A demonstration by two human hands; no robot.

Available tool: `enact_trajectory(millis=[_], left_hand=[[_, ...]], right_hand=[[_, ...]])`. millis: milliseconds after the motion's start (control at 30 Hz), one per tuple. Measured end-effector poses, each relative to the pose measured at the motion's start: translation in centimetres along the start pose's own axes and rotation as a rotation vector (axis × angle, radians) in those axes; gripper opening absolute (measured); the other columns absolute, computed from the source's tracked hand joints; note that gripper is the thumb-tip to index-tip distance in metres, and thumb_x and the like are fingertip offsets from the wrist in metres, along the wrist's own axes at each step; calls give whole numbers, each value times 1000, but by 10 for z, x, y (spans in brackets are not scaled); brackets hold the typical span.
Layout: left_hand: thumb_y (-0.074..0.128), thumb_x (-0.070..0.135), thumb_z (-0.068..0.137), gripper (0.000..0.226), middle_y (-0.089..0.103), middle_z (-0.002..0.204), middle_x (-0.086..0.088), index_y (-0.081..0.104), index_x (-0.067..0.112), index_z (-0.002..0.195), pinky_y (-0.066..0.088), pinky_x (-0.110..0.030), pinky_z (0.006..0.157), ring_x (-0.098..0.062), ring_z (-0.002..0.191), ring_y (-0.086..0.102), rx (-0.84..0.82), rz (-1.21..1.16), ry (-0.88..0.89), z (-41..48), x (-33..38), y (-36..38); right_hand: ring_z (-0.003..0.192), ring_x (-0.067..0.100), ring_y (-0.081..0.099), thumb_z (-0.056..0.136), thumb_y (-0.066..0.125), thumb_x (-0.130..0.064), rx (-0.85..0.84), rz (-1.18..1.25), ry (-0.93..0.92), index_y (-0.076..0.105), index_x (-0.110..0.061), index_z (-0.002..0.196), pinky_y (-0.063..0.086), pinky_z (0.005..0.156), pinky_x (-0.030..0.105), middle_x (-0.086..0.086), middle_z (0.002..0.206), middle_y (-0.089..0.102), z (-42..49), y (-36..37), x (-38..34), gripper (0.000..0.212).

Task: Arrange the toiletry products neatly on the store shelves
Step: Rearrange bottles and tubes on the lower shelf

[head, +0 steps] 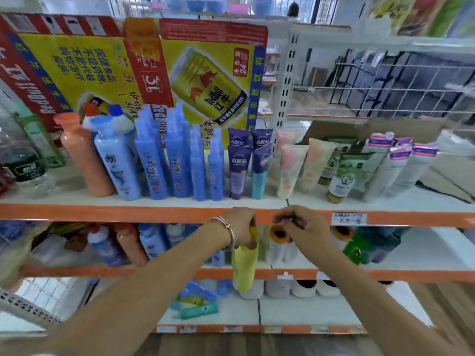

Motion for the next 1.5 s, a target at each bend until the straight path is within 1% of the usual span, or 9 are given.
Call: enact_trajectory(millis=[133, 300, 500, 667, 767, 833, 933, 1233, 1500], left_hand=[[75, 23, 73, 41, 56, 98, -9, 56, 9, 107, 42, -32, 72, -24, 86, 53, 1, -19, -63, 25, 11, 35], [76, 21, 73, 51, 59, 121, -16, 53, 5, 115, 46, -33, 87, -31, 110, 57, 115, -122, -176, 55, 13, 75], [63, 13, 81, 48, 53, 124, -18, 39, 5, 122, 48, -40, 83, -36, 106, 58, 202, -37, -158, 84, 12, 111], [64, 19, 81, 48, 52, 126, -15, 43, 5, 121, 46, -37, 87, -32, 112, 55, 186, -48, -178, 104, 0, 132], [64, 20, 80, 46, 54, 124, -16, 45, 5, 119, 47, -37, 87, -32, 112, 56, 196, -84, -198, 119, -9, 138], [64, 18, 80, 44, 55, 122, -18, 46, 5, 118, 49, -39, 87, -35, 110, 57, 202, -90, -195, 130, -13, 143], [61, 16, 82, 42, 54, 123, -19, 46, 5, 119, 51, -43, 86, -38, 108, 58, 206, -85, -196, 147, -17, 148], [44, 15, 95, 31, 52, 131, -22, 50, 1, 121, 43, -40, 99, -35, 121, 51, 171, 3, -232, 185, -32, 162], [51, 22, 93, 35, 53, 132, -18, 50, 5, 123, 42, -39, 99, -34, 121, 50, 157, 66, -229, 189, -38, 157]], right_hand=[[53, -8, 55, 89, 47, 9, -113, -103, 125, 64, -7, 84, 42, 50, 5, -8, 75, 60, -28, -22, 51, 24], [46, -8, 56, 87, 46, 9, -250, -196, 284, 60, -21, 75, 48, 53, 12, -4, 76, 65, -41, -19, 116, 36], [45, -10, 56, 90, 45, 3, -328, -180, 352, 58, -24, 76, 40, 43, 7, 0, 80, 63, -27, 10, 158, 33], [52, 6, 56, 91, 48, -7, -344, -243, 462, 46, -12, 129, 36, 36, 10, 4, 84, 60, 0, 33, 191, 39], [56, 11, 50, 92, 48, -7, -404, -214, 509, 36, -9, 136, 42, 42, 14, 11, 94, 55, 20, 44, 203, 45], [58, 12, 52, 91, 49, -9, -392, -236, 485, 41, -8, 133, 49, 55, 23, 9, 89, 56, 31, 51, 209, 42], [54, 10, 50, 90, 48, -5, -462, -233, 506, 43, -5, 130, 38, 45, 16, 3, 70, 55, 35, 60, 217, 41], [55, 10, 49, 89, 46, -10, -566, -379, 517, 49, -16, 100, 34, 38, 10, 6, 86, 54, 30, 54, 241, 13], [60, 9, 51, 79, 52, -24, -614, -447, 452, 51, -23, 81, 39, 55, 19, 2, 77, 55, 23, 53, 238, 3]])
Point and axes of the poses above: each hand's wrist, its own z-axis towards the middle knuckle, its own y-axis out of the palm, x = y × z, the point moved 2 cm from there along z, towards the middle knuckle
